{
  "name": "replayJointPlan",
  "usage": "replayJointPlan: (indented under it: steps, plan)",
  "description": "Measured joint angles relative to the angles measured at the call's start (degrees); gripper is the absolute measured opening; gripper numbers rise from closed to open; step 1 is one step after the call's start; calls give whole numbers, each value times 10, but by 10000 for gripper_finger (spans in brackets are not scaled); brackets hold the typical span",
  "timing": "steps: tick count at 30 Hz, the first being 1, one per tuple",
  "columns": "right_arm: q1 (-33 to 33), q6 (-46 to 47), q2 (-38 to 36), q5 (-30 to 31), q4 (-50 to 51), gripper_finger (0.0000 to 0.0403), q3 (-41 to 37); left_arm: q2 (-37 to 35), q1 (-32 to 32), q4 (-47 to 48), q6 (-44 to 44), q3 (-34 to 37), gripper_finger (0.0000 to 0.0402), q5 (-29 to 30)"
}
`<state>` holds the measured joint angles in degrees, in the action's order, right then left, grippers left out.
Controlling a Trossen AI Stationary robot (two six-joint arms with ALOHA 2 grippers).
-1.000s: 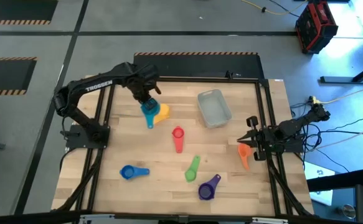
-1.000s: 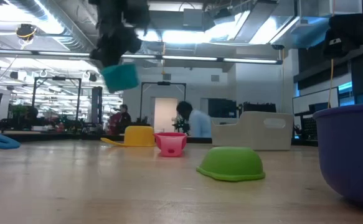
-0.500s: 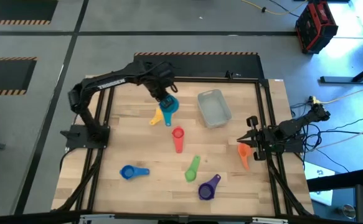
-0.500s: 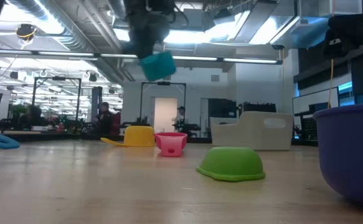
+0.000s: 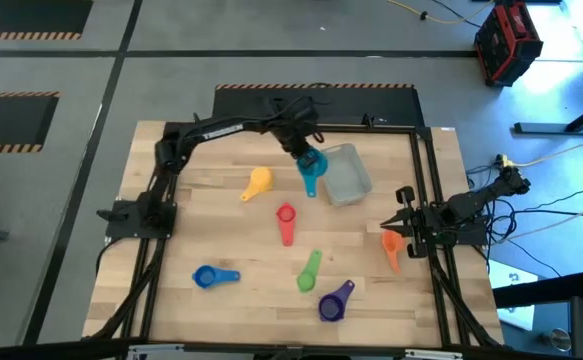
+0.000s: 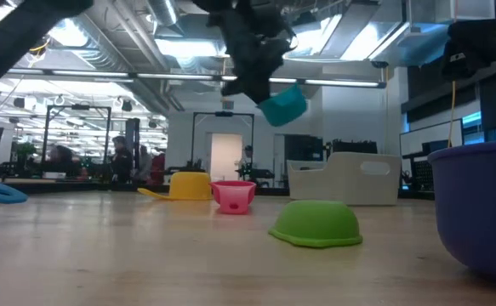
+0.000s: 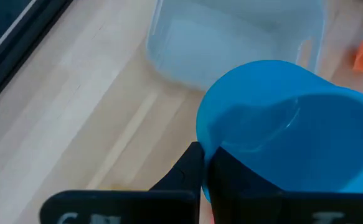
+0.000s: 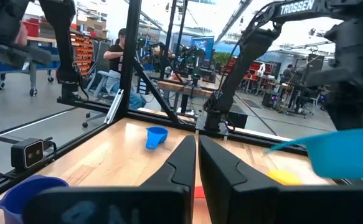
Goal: Nest measuring cups in basket
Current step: Put the light blue measuring cup into the grey bin
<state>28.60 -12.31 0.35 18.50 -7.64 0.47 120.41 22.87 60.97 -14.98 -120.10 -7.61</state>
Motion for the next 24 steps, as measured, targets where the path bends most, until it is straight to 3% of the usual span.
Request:
replayJointPlan:
  steps: [10,16,24]
  plan:
    - [0,6,0,8,-17,25,0,41,-1,-48,-12,-23,4,-6]
    - [0,84,0,106,-69,46,0,41,-4,-54,-15,-21,5,-6]
    - [0,108,0,239,-67,137,38,41,-13,-54,-14,-21,4,-5]
